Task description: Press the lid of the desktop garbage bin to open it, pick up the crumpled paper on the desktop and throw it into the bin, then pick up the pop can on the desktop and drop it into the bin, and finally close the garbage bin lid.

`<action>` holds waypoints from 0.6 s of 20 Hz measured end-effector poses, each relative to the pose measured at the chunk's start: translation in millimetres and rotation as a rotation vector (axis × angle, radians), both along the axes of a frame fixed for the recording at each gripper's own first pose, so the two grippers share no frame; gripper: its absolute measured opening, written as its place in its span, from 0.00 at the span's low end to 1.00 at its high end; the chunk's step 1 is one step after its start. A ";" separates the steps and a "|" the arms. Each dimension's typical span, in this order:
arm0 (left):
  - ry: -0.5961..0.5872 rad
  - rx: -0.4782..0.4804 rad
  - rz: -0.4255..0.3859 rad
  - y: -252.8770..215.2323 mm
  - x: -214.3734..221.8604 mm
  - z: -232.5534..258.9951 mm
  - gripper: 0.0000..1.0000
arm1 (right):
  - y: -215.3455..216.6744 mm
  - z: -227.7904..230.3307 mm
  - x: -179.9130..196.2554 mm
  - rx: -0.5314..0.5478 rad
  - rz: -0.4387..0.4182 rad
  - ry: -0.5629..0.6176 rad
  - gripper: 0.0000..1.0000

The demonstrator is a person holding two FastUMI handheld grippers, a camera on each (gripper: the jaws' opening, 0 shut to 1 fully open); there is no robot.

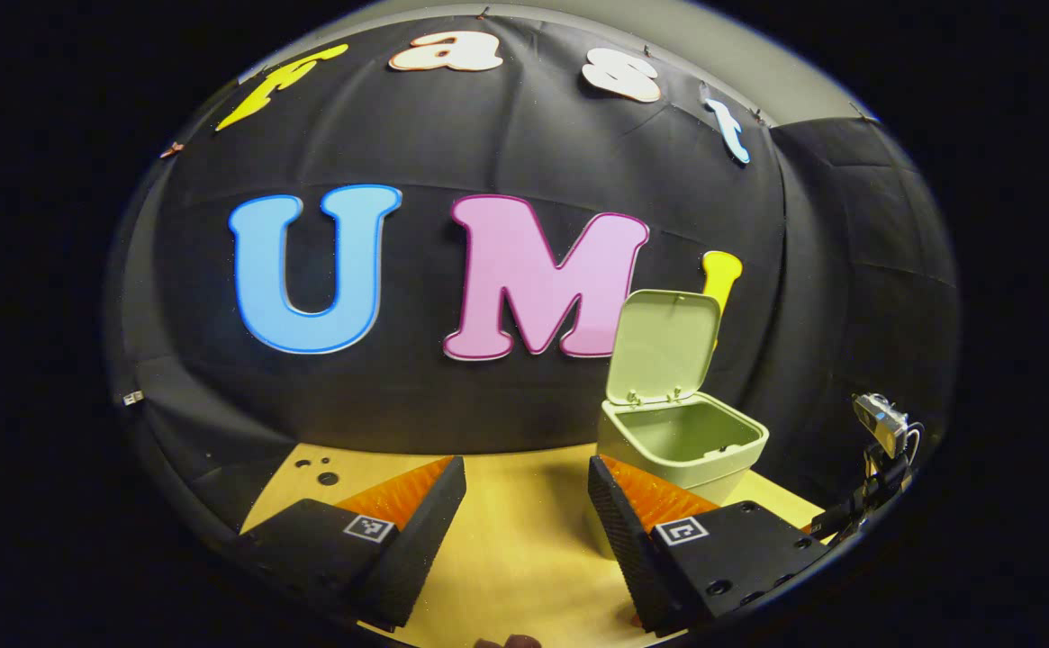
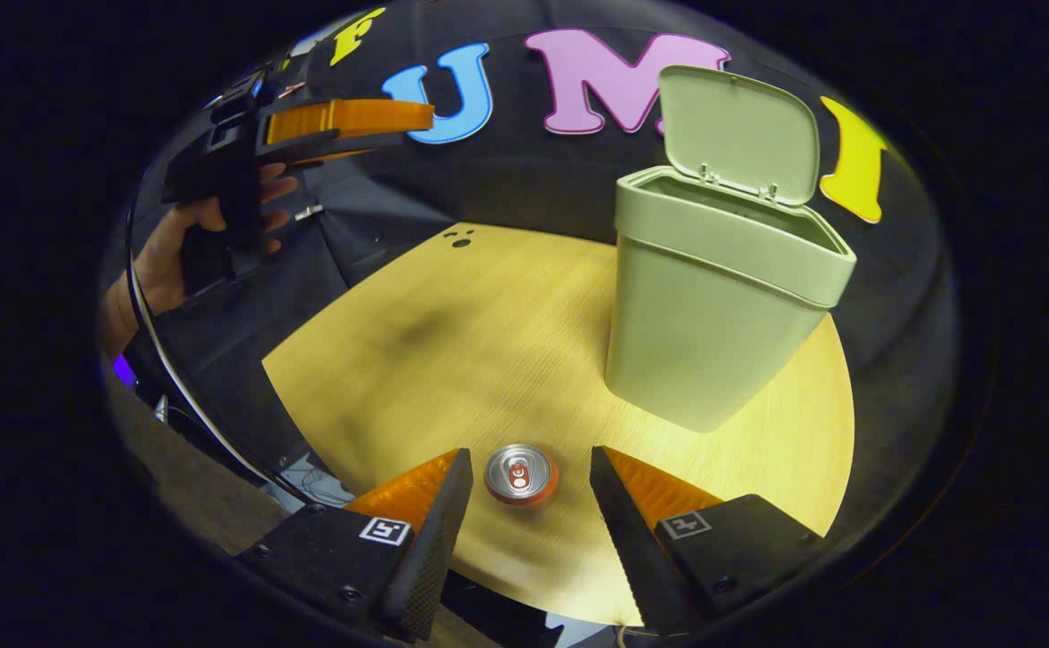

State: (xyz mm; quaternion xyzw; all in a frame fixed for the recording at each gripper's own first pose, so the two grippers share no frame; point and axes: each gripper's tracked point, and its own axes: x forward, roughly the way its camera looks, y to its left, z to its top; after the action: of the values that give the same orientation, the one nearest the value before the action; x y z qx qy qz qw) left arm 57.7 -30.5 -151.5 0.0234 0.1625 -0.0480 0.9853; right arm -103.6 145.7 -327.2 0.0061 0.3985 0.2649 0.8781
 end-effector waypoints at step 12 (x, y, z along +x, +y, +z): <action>0.091 -0.046 0.194 57.5 -89.6 -26.4 0.90 | 20.5 -65.7 -3.6 -0.145 0.129 0.081 0.81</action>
State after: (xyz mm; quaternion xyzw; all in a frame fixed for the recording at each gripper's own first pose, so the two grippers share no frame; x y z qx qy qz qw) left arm -31.9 27.0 -177.9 -0.0172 0.2075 0.0428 0.9772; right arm -107.2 166.3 -392.8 -0.0726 0.4515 0.2909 0.8404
